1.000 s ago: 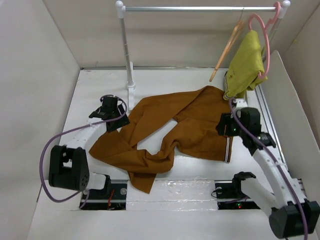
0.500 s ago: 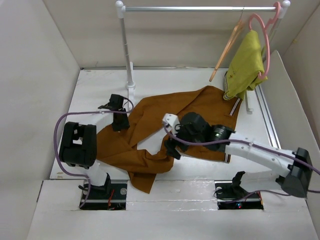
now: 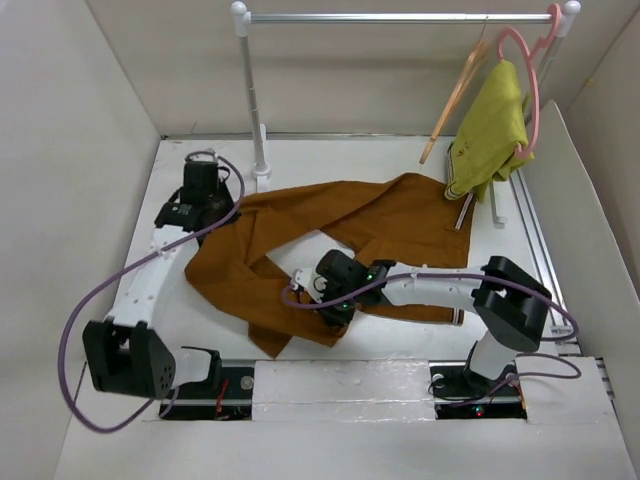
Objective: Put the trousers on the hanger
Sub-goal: Flatten out the trousers at the center of the board.
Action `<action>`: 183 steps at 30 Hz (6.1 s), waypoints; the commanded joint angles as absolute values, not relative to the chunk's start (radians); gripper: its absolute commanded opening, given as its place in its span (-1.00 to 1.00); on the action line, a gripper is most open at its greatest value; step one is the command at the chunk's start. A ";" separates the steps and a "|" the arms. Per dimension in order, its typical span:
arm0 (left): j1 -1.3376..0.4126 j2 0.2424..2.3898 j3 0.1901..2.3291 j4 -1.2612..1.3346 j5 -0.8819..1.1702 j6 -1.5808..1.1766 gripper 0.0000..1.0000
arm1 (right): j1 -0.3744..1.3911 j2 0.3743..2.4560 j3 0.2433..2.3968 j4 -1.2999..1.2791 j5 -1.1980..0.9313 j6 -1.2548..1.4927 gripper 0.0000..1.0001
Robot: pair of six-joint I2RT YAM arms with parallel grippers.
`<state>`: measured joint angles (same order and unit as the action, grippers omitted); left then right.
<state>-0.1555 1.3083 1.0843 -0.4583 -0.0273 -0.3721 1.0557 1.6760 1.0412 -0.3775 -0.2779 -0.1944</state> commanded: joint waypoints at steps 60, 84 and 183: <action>-0.879 1.445 0.933 -0.164 0.119 -0.584 0.69 | -0.244 1.169 0.436 -0.387 -0.488 0.123 -0.31; -0.565 1.002 0.831 -0.354 -0.380 -0.687 0.71 | -0.358 0.939 0.900 -0.796 -0.041 0.074 0.67; -1.002 1.627 1.147 -0.152 -0.046 -0.597 0.47 | -0.538 1.550 0.936 -0.245 -0.469 -0.115 0.74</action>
